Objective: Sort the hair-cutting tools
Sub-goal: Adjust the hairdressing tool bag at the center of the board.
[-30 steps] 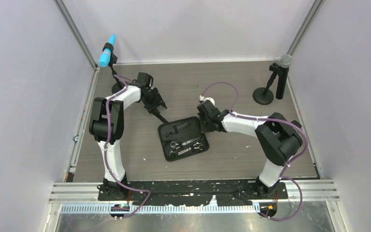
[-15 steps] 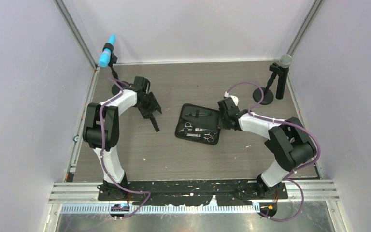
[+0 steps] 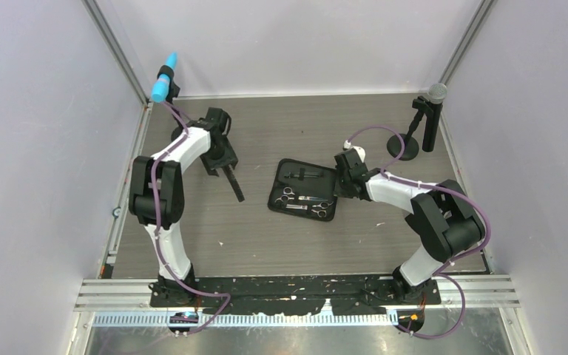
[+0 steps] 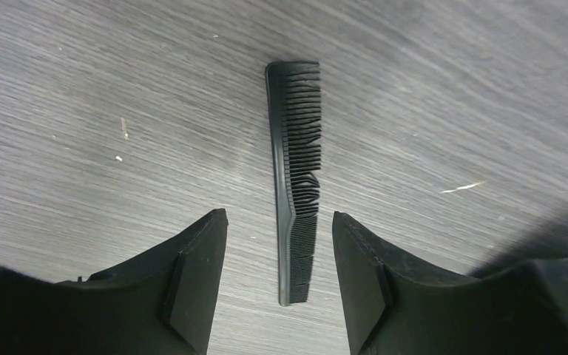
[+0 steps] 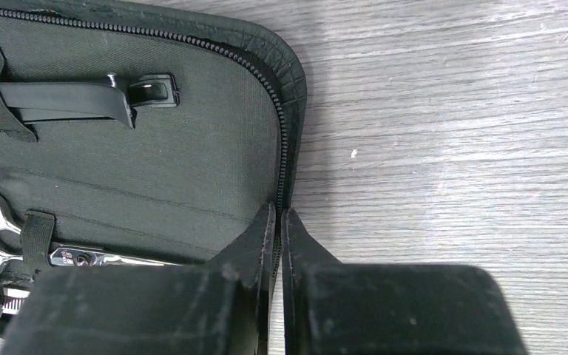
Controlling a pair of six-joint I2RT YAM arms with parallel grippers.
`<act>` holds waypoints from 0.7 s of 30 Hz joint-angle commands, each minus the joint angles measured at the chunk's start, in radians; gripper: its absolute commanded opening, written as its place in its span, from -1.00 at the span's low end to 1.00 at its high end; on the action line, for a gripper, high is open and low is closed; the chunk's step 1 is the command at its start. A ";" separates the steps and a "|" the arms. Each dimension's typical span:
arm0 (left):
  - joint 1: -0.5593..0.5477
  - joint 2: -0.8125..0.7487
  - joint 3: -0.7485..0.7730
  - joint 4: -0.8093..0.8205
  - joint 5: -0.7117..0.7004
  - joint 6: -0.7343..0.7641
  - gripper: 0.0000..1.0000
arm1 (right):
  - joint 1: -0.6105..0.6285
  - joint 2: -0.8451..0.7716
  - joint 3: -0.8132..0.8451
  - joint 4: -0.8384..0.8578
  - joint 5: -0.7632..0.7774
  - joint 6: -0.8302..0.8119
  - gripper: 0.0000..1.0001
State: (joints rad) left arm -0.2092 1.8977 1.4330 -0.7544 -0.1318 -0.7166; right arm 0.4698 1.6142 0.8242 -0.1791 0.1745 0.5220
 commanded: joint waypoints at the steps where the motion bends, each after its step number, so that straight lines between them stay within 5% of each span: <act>1: -0.035 0.050 0.071 -0.097 -0.039 0.040 0.13 | 0.000 0.003 -0.027 0.029 -0.033 0.008 -0.90; 11: -0.067 0.141 0.088 -0.155 0.016 0.015 -0.02 | 0.001 -0.047 -0.066 0.061 -0.054 0.009 -0.89; 21: -0.104 0.099 -0.017 -0.158 0.049 0.018 -0.40 | 0.001 -0.048 -0.060 0.126 -0.142 -0.005 -0.89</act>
State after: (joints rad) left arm -0.2890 2.0392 1.4910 -0.8753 -0.1085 -0.7044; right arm 0.4606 1.5806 0.7681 -0.1040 0.1280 0.5220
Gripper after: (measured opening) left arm 0.344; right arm 0.078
